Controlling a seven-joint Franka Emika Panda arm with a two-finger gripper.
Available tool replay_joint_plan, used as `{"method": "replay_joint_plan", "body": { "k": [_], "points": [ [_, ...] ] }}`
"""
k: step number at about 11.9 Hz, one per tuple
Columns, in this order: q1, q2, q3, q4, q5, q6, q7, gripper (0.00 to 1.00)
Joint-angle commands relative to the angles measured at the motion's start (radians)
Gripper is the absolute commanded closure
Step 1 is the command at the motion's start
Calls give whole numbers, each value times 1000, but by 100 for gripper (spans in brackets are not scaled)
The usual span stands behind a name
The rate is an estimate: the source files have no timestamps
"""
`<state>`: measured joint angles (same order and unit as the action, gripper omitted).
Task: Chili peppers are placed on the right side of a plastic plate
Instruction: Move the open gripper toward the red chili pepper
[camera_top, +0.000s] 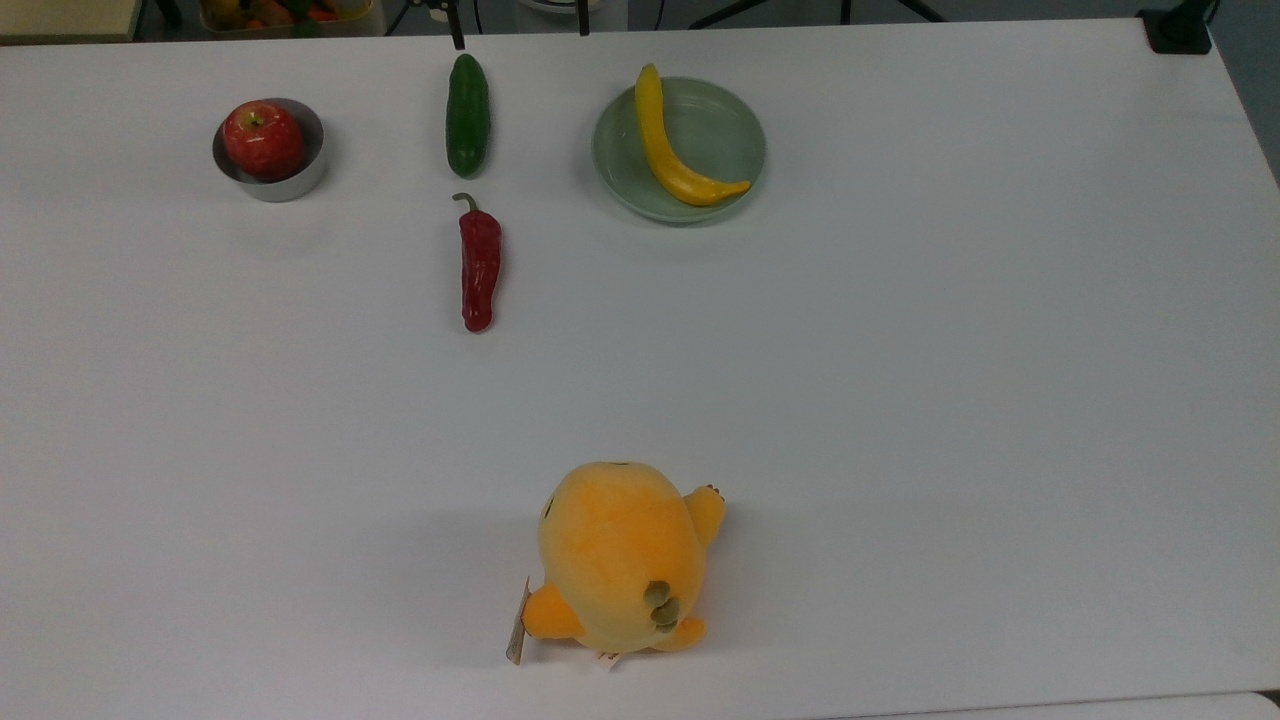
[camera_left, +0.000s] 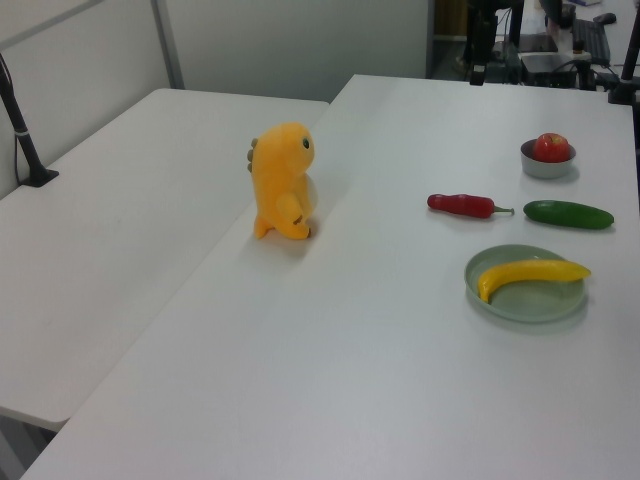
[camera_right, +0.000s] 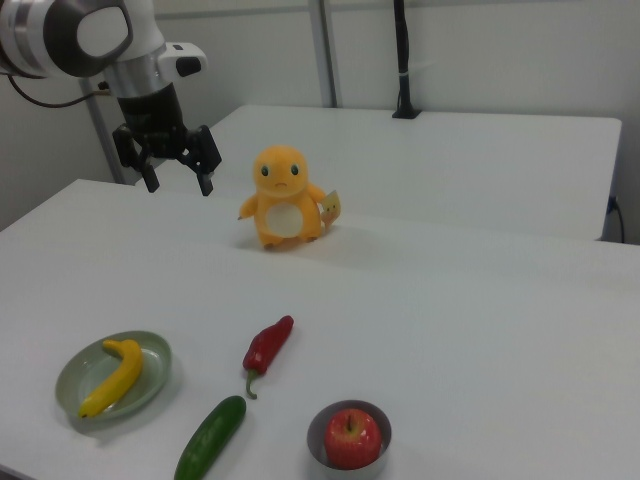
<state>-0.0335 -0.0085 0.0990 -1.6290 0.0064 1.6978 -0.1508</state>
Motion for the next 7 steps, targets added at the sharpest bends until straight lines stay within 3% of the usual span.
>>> {"method": "replay_joint_plan", "body": {
  "k": [1,7],
  "points": [
    [14,7,-7,-5,-8,-15,-19,0],
    [4,67,-7,-77,-11,126,-32,0]
  ]
}}
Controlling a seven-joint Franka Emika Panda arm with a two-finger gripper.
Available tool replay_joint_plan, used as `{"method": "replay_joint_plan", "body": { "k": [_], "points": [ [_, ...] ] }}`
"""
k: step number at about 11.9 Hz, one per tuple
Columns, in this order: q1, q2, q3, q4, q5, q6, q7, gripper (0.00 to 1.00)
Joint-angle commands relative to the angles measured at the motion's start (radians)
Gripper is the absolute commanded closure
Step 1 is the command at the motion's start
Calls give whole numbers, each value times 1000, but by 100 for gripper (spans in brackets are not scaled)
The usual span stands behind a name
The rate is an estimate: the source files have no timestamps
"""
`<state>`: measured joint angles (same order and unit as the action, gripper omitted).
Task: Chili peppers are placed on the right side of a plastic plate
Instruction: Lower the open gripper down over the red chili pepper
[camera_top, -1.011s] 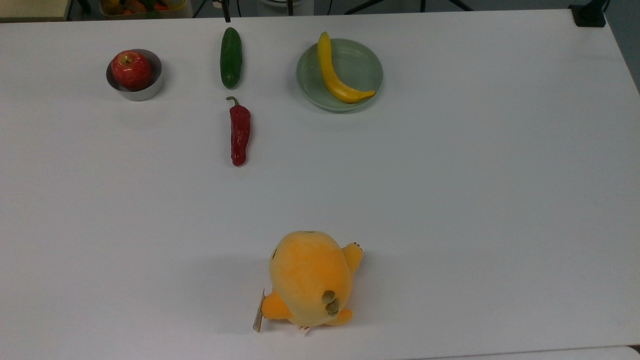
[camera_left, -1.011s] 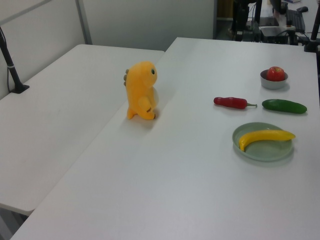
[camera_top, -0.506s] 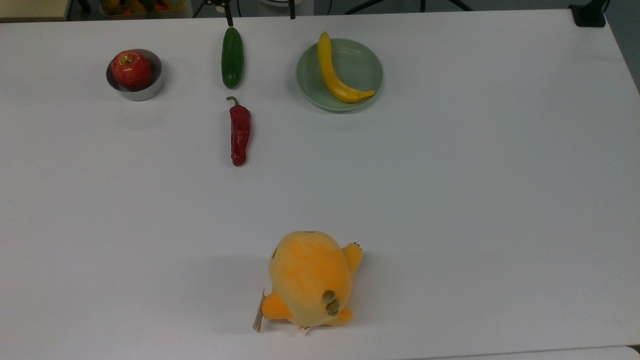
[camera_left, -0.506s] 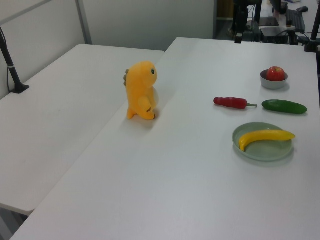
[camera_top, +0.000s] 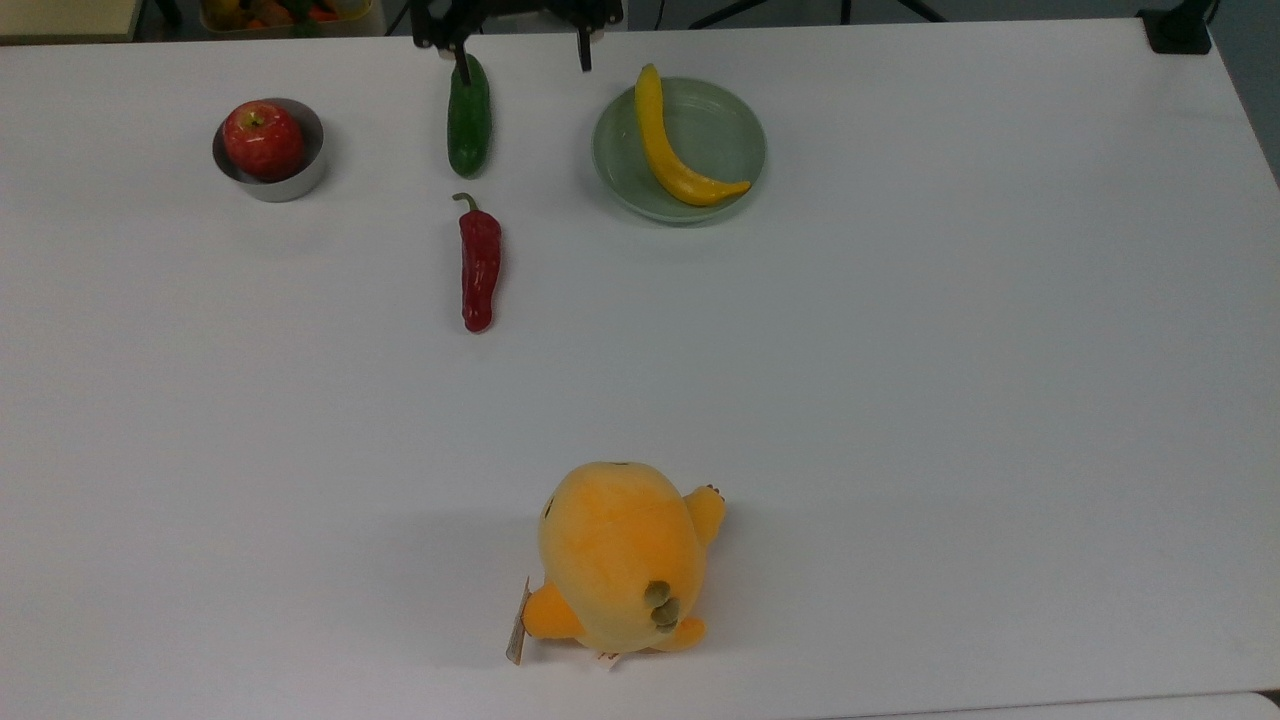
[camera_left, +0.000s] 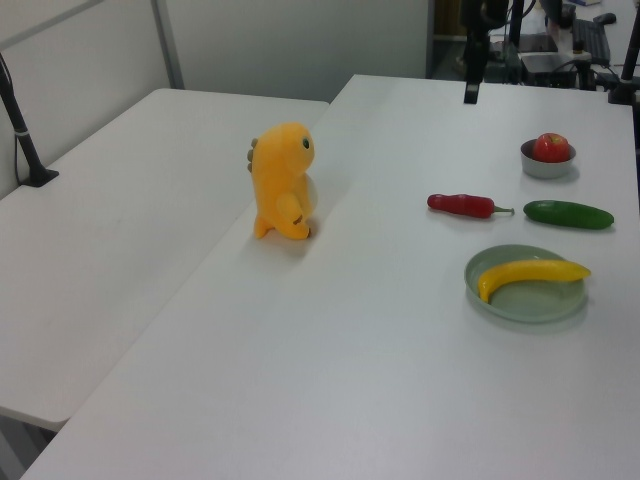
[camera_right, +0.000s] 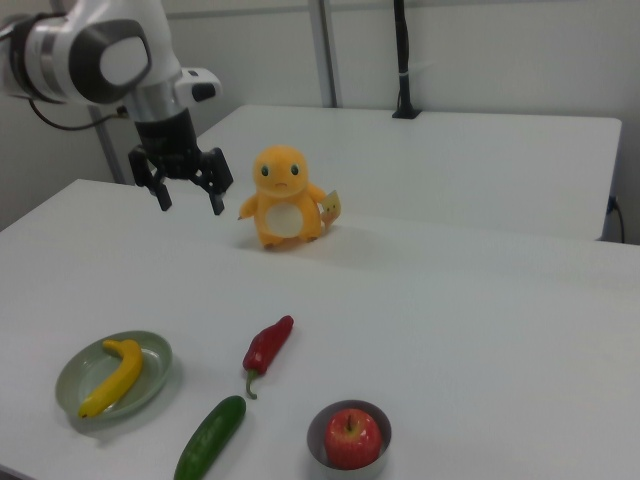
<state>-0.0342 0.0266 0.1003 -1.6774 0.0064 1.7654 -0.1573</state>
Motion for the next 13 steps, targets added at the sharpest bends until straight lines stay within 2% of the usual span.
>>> {"method": "replay_joint_plan", "body": {
  "k": [1,6,10,13],
  "points": [
    [1,50,-8,-30,-12,60,-27,0],
    [-15,133,-10,-119,-35,225,-27,0],
    [-16,205,-50,-133,-72,290,-25,0],
    [-22,243,-54,-163,-103,342,-25,0]
  ]
}}
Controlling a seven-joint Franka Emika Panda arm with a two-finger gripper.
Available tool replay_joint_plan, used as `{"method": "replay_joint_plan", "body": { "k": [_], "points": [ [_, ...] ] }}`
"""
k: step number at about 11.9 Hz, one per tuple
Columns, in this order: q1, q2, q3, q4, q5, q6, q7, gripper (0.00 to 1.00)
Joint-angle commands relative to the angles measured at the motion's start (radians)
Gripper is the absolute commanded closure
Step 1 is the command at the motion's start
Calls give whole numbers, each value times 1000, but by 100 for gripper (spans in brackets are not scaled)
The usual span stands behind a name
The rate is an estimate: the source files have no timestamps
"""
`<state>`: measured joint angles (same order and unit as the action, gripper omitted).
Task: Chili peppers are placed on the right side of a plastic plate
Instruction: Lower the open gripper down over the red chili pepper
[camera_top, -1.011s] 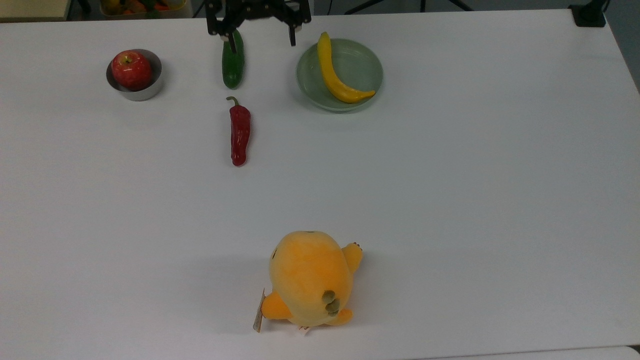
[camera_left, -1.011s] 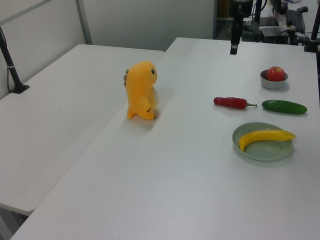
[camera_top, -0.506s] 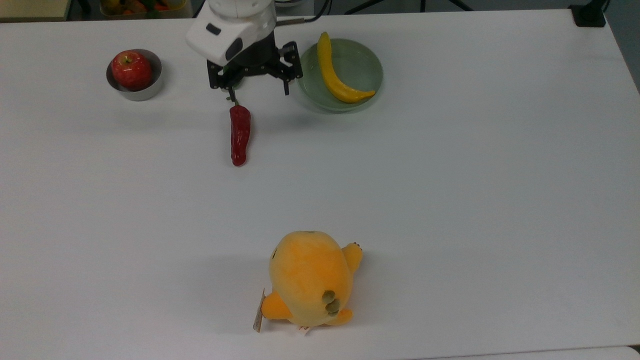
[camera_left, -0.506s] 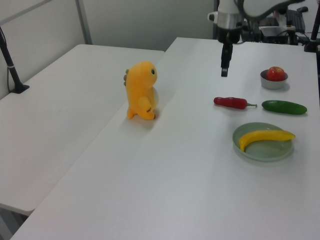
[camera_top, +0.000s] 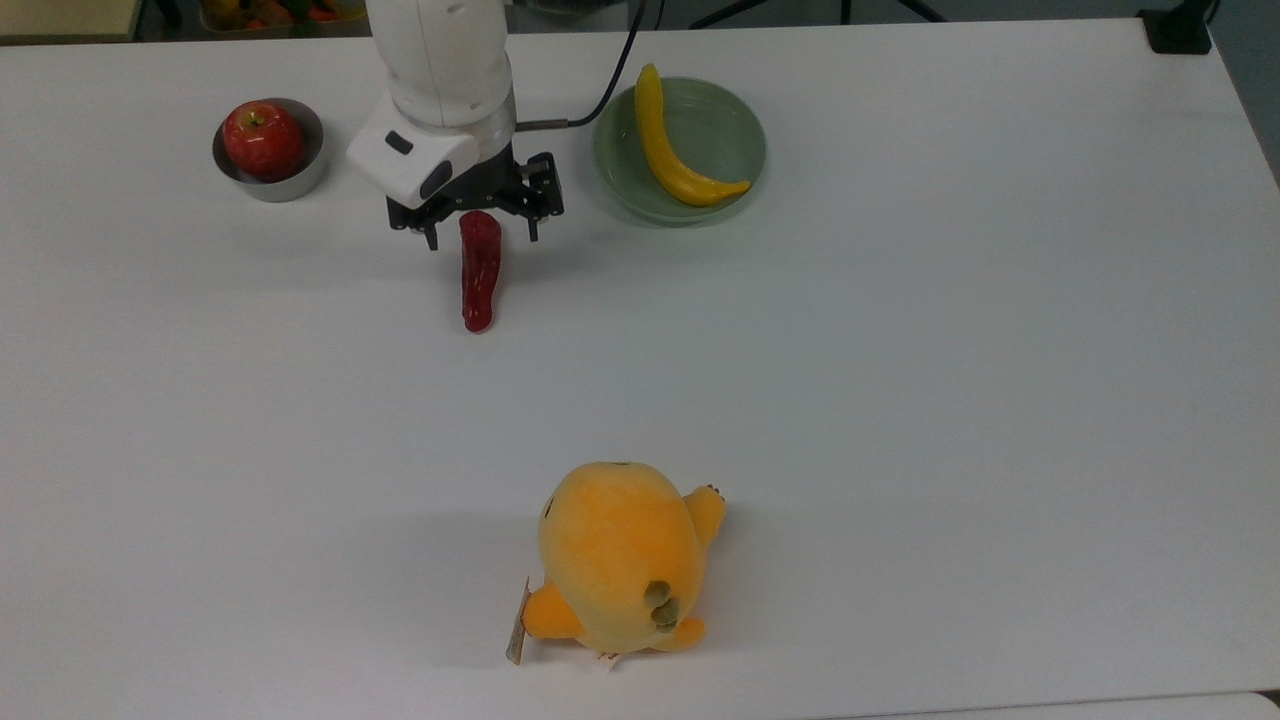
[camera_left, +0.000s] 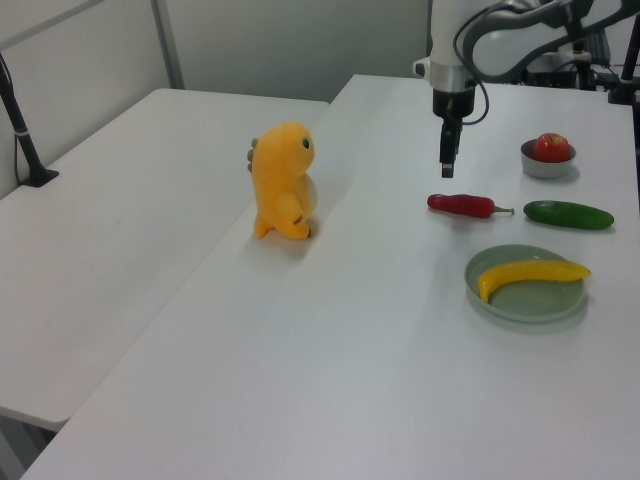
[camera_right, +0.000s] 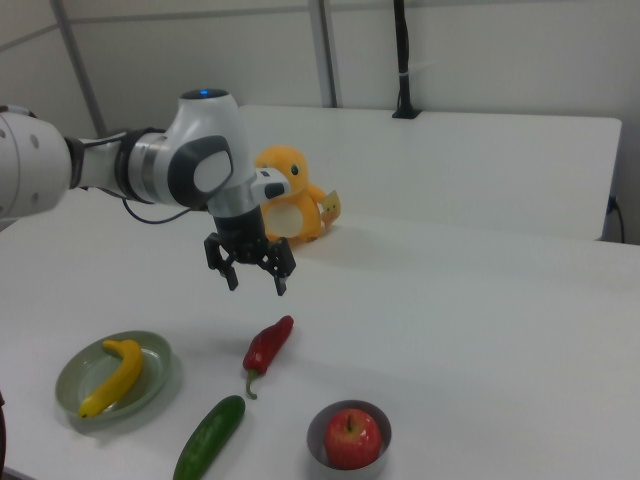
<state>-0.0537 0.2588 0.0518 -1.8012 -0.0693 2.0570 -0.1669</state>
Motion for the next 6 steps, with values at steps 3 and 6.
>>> {"method": "replay_joint_plan", "body": {
  "k": [3,6],
  "points": [
    [-9,43,-6,-59,-33,93,-10,0],
    [-20,47,-12,-107,-49,140,-9,4]
  ]
}}
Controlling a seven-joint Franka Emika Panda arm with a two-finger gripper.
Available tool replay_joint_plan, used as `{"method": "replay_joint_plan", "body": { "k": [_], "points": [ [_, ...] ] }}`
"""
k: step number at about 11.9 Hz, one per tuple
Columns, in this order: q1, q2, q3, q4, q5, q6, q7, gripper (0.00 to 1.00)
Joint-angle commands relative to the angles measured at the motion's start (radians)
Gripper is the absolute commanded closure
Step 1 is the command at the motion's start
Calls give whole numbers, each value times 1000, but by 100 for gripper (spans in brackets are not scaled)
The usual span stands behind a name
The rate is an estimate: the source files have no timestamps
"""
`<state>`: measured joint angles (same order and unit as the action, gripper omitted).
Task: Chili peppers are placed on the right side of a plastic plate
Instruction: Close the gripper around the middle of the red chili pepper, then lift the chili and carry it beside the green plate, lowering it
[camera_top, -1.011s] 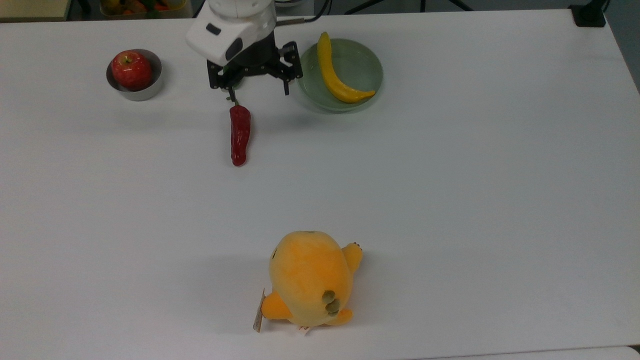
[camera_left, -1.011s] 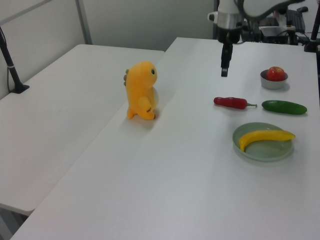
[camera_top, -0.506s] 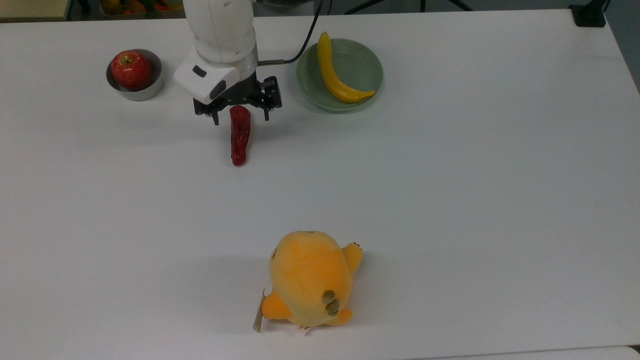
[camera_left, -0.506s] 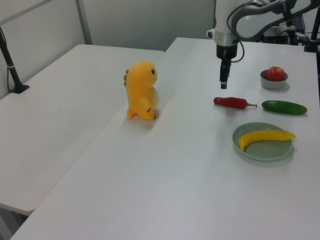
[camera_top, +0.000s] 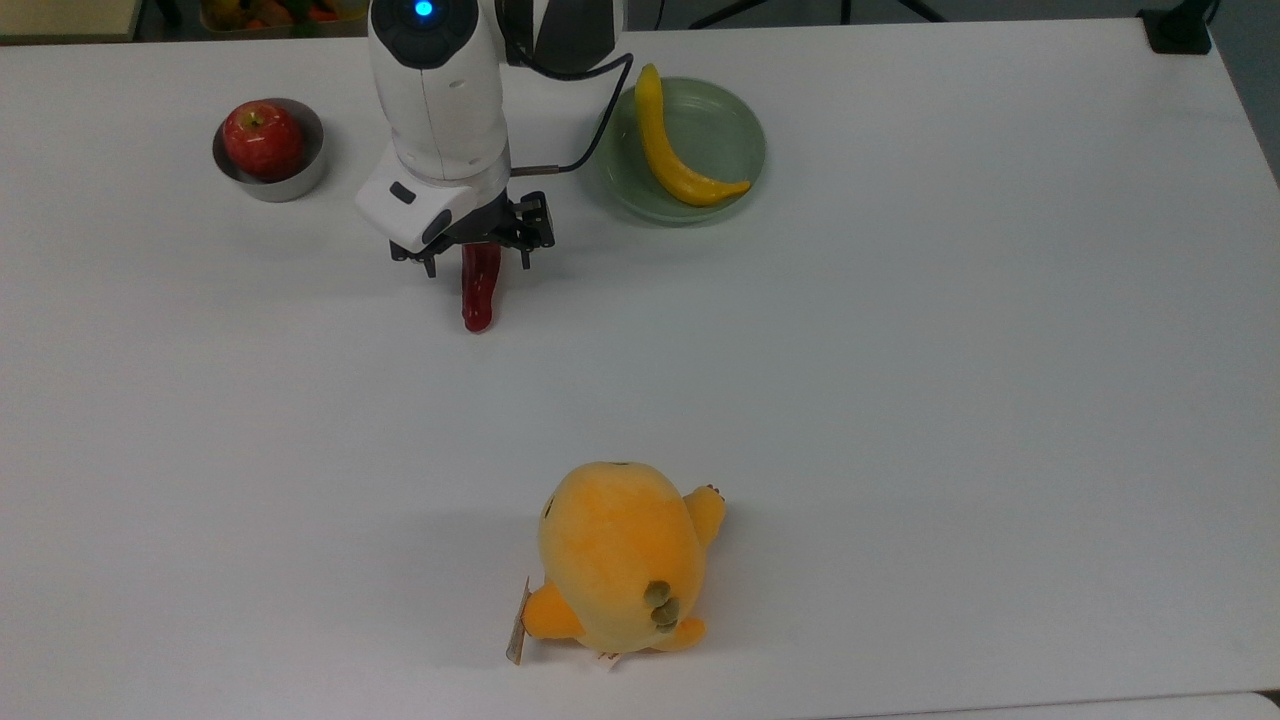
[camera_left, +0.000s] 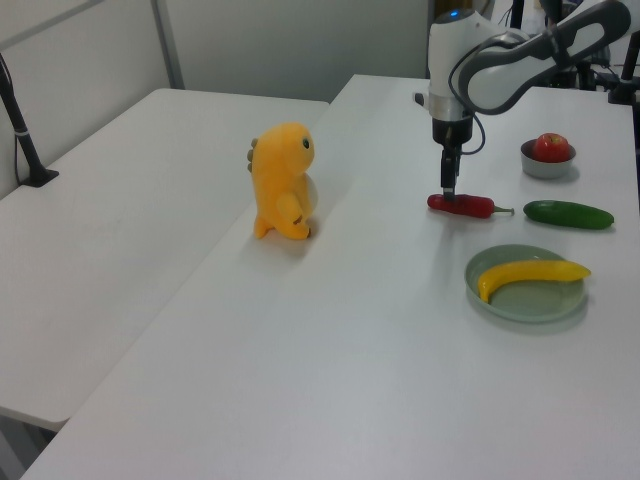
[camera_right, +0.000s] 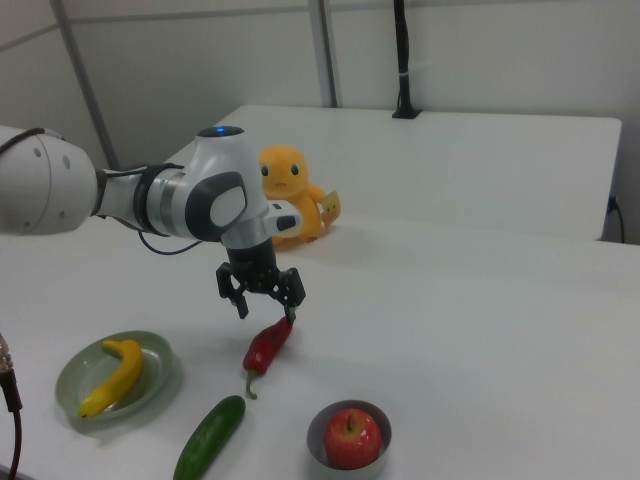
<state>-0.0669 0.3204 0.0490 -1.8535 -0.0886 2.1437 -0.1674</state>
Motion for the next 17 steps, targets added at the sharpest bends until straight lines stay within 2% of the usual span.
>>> {"method": "replay_joint_plan", "body": {
  "k": [1,3,4,5,7,8,9,11,14,17],
  "points": [
    [-7,-14,-12,-64,-49,57,-9,6],
    [-10,-11,-17,-73,-59,58,-12,11],
    [-11,-9,-18,-73,-62,58,-14,20],
    [-11,-9,-18,-75,-62,58,-14,36],
    [-11,-12,-18,-81,-60,50,0,81],
    [-11,-20,-18,-81,-59,44,0,95],
    [-11,-27,-18,-82,-59,39,2,99],
    [-11,-69,-18,-76,-54,-37,31,99],
    [2,-145,-14,-76,-45,-278,39,98],
    [31,-176,6,-87,-43,-469,39,97]
  ]
}}
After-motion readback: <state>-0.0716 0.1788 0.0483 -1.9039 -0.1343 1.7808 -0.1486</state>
